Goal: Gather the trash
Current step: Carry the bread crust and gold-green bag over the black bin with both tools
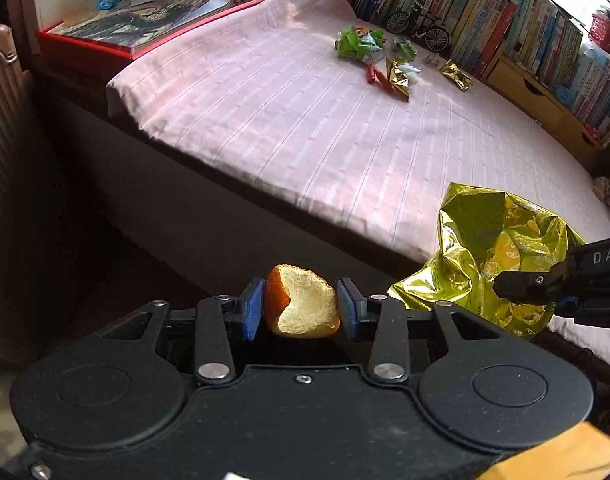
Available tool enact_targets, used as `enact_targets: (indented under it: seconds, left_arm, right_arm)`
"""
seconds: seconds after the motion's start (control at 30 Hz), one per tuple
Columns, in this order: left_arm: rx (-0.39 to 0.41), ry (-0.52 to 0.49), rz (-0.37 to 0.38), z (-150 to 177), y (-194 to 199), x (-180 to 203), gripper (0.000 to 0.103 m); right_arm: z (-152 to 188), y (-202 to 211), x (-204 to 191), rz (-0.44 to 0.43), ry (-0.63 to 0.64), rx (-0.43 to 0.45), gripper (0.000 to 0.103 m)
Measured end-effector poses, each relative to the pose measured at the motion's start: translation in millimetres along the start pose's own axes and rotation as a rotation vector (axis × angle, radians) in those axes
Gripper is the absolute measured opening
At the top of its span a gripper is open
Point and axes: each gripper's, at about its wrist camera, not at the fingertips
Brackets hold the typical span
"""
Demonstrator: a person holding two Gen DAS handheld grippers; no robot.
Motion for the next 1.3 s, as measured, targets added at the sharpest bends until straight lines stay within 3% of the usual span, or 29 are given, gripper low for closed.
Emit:
enact_targets:
  seconds: [0.27, 0.5, 0.83, 1.2, 1.27, 1.3]
  left_arm:
    - [-0.088, 0.042, 0.019, 49, -24, -20, 0.037]
    - [-0.165, 0.042, 0.041, 83, -56, -26, 0.038]
    - [-0.236, 0.071, 0.036, 105, -93, -38, 0.039]
    - [-0.29, 0.024, 0.017, 111, -127, -25, 0.042]
    - [-0.286, 0.011, 0.008, 112, -131, -24, 0.047]
    - [-0.284, 0.008, 0.002, 114, -128, -25, 0.05]
  right_arm:
    - [56, -36, 2, 0.07, 0.107, -0.088, 0.012]
    - [83, -78, 3, 0.113, 0.148, -0.171, 0.011]
    - [107, -124, -4, 0.175, 0.23, -0.256, 0.011]
    - [114, -170, 9, 0.237, 0.249, -0.339, 0.012]
    - [115, -178, 8, 0.236, 0.257, -0.35, 0.018]
    - [115, -181, 7, 0.243, 0.262, -0.349, 0.03]
Point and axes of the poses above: each gripper's, at about its wrist camera, not at the fingertips, and y roughly against the way its jaws point, x to its right, z to its underside, and after that the axes turned 13 degrees about -y, right-handed
